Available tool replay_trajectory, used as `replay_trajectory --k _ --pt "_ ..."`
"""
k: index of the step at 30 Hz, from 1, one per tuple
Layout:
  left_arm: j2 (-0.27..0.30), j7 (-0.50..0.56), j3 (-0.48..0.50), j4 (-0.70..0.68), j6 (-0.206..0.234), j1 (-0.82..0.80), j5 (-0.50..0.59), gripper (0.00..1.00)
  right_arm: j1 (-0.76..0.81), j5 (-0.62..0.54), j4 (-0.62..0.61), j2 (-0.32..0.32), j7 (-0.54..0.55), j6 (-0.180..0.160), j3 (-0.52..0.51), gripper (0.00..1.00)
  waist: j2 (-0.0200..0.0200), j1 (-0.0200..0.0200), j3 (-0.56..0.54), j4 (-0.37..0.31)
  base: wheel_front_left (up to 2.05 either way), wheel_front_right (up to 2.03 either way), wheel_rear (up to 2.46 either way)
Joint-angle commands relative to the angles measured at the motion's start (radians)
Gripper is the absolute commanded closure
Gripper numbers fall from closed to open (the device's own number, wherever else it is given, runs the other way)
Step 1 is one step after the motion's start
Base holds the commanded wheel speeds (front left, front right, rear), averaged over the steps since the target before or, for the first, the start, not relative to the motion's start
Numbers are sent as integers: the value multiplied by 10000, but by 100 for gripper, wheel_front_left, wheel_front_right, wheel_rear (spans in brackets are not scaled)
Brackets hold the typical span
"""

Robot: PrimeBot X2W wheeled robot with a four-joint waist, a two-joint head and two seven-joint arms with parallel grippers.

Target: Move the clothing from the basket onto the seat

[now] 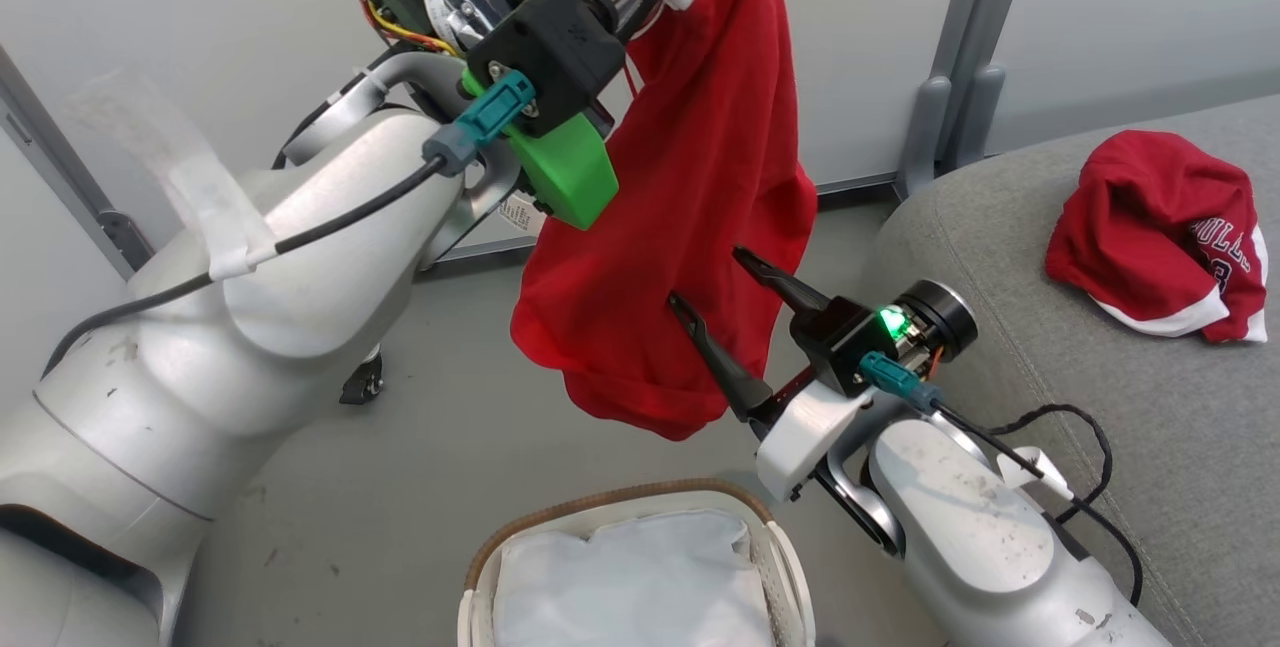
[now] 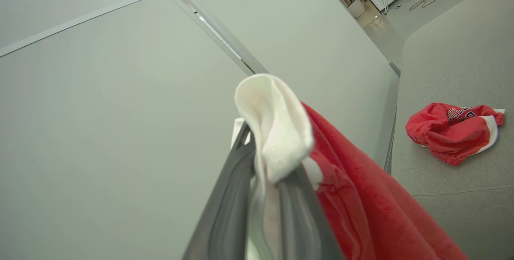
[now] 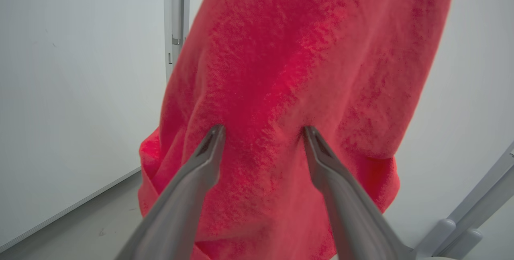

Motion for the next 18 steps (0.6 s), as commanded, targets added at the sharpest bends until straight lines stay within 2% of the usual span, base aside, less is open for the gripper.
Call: replay_trajectory --k 1,13,18 --pt "-77 -62 -35 -65 2 -204 -89 100 -229 14 112 -31 -46 -11 37 0 0 1 -1 80 0 0 0" --pt "-341 -91 -192 -465 2 -135 -554 100 -1434 -113 1018 -31 -46 -11 -136 0 0 1 25 498 0 0 0" --pt "-466 -112 -181 -650 2 28 -800 100 -1691 183 1384 -31 -46 -11 1 0 0 1 18 647 0 0 0"
